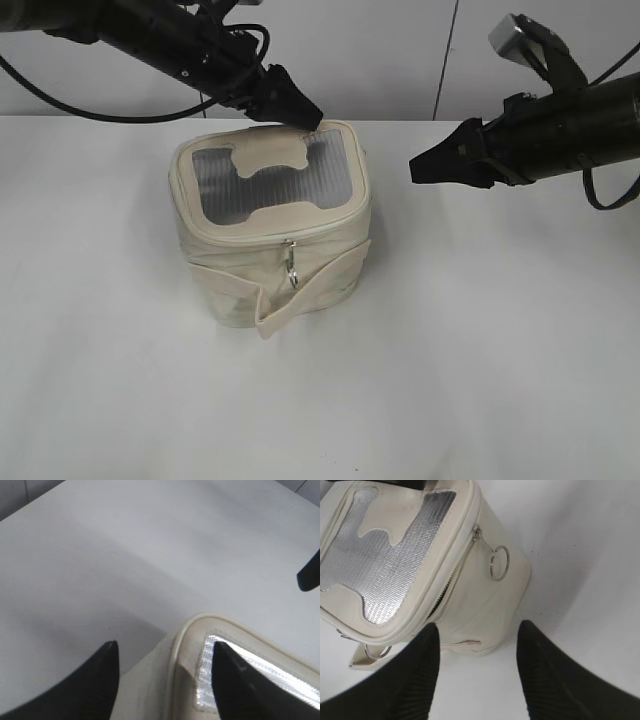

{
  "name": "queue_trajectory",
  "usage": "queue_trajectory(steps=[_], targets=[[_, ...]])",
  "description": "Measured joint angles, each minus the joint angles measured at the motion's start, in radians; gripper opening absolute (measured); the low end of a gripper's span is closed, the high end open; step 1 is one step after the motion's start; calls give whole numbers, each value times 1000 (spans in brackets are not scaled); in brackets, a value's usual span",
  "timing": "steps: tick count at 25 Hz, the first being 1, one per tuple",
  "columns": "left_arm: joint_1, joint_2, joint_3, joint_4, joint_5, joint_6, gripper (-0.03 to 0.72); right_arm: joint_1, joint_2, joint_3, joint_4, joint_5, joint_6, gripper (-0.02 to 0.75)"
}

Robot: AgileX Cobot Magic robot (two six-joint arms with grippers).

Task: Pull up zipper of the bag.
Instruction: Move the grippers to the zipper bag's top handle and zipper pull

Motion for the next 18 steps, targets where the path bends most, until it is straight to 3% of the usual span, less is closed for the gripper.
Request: queue_trajectory(steps=[8, 10, 13, 15, 18], targets=[[-2, 31, -6, 26, 37, 0, 417, 0, 6, 0, 2, 0, -2, 401], [-4, 36, -8, 25, 40, 0, 330, 0, 22, 0, 2, 1, -2, 401], [-6, 38, -9, 34, 53, 0, 91, 0, 50, 0, 2, 10, -4, 401], [-6, 38, -12, 36, 63, 12, 44, 0, 59, 4, 2, 11, -10, 401], [-6, 40, -18, 36, 118, 41, 42, 0, 59, 25, 2, 11, -12, 401]])
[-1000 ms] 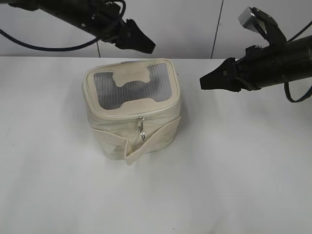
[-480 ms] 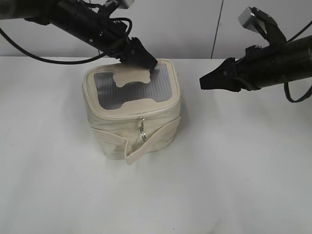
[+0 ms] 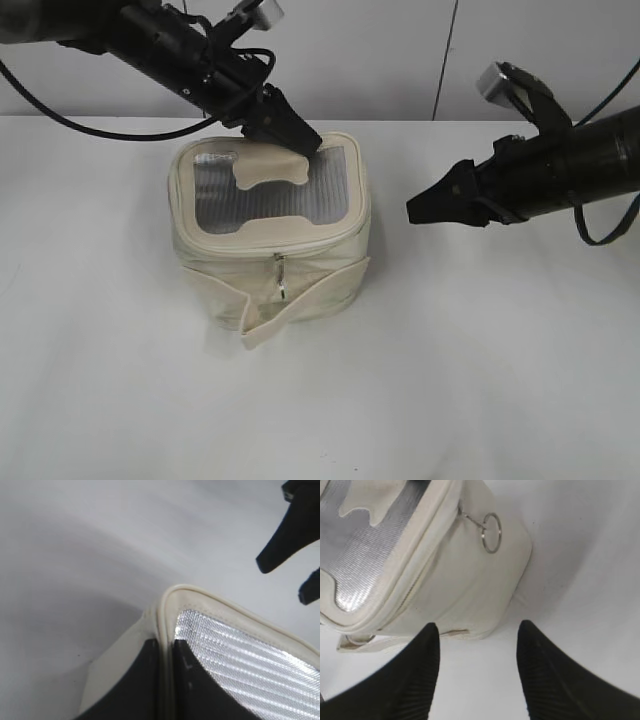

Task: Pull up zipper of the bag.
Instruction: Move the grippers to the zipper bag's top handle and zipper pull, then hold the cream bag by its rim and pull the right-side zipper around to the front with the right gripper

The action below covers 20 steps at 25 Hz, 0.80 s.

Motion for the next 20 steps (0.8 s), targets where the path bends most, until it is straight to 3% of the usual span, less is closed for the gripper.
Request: queue_trajectory(steps=[5, 11, 20], targets=[[-18, 0, -1, 3, 55, 31, 39, 0, 0, 73, 25, -22, -39, 399], [-23, 0, -1, 2, 58, 38, 39, 8, 0, 130, 274, -17, -295, 399], [-24, 0, -1, 0, 52, 38, 39, 117, 21, 117, 390, -110, -439, 399]])
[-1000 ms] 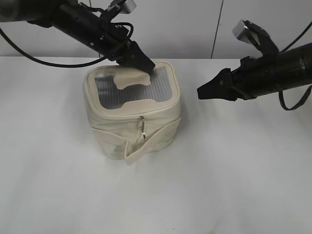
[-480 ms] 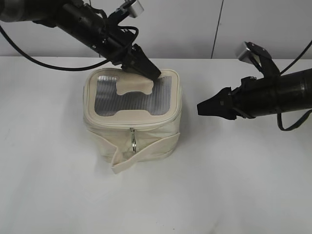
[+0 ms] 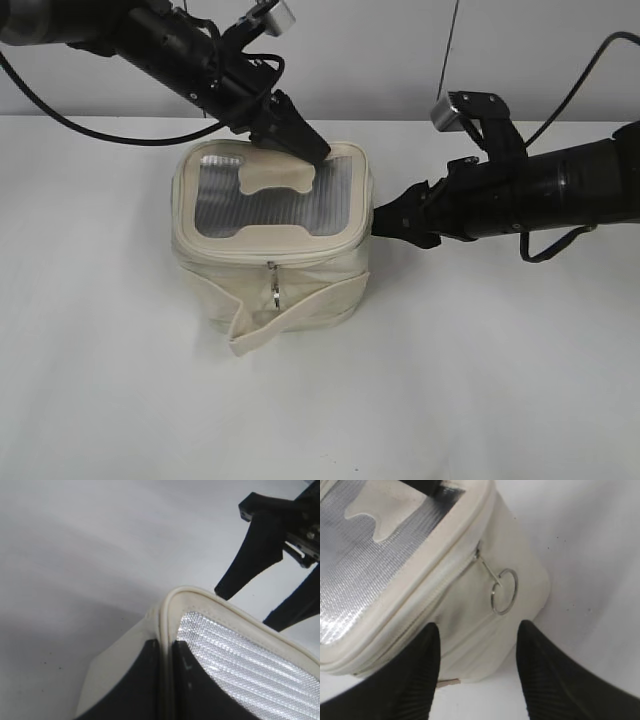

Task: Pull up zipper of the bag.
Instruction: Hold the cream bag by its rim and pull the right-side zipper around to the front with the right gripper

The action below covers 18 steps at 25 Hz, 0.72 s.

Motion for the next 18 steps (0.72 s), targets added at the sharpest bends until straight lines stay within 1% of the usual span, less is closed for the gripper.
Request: queue_trajectory(steps=[4, 13, 15, 16, 18], targets=[[0, 0, 0, 0, -1, 0, 38, 28, 35, -41, 10, -37, -8, 399], [0, 0, 0, 0, -5, 0, 38, 29, 113, -109, 20, -53, -10, 395], [0, 0, 0, 0, -7, 0, 38, 29, 131, -130, 20, -52, -11, 373], [0, 0, 0, 0, -7, 0, 38, 29, 142, -140, 20, -49, -11, 345], [0, 0, 0, 0, -7, 0, 38, 29, 164, -164, 20, -34, -11, 262]])
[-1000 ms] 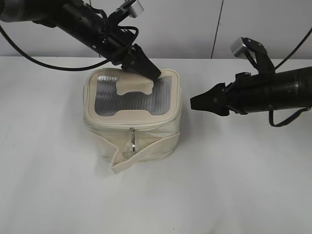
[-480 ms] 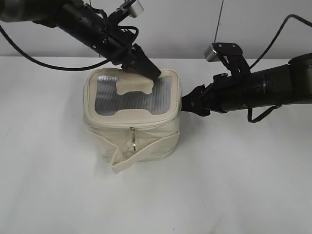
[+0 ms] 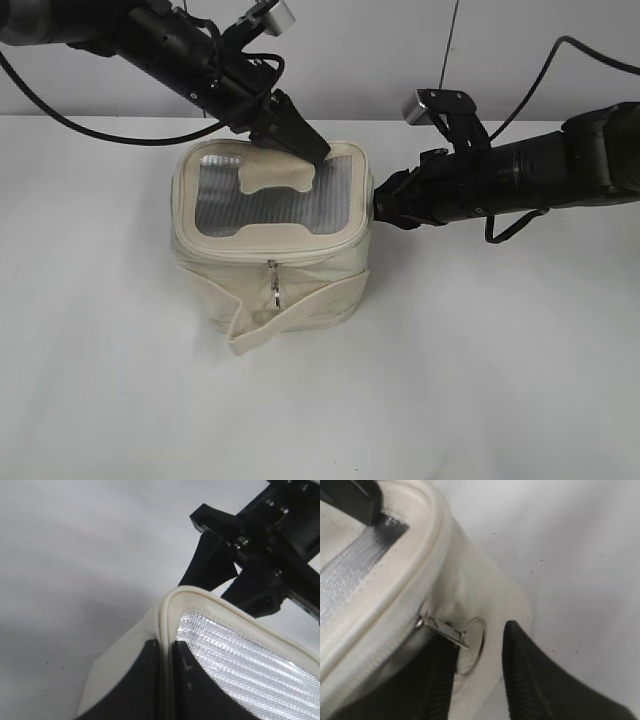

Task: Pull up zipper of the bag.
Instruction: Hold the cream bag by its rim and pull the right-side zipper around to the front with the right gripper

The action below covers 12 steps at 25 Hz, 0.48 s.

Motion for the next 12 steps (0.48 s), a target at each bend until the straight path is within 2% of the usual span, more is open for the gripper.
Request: queue_trajectory(steps=[3, 4, 9, 12], targets=[[0, 0, 0, -1, 0, 0, 38, 2, 12, -14, 0, 15, 3, 57], [0, 0, 0, -1, 0, 0, 38, 2, 12, -15, -5, 13, 16, 29], [-2, 0, 0, -1, -9, -1, 37, -10, -16, 8, -160, 8, 197, 8], [-3, 0, 1, 0, -13, -12, 37, -12, -85, 66, -188, 8, 228, 8]])
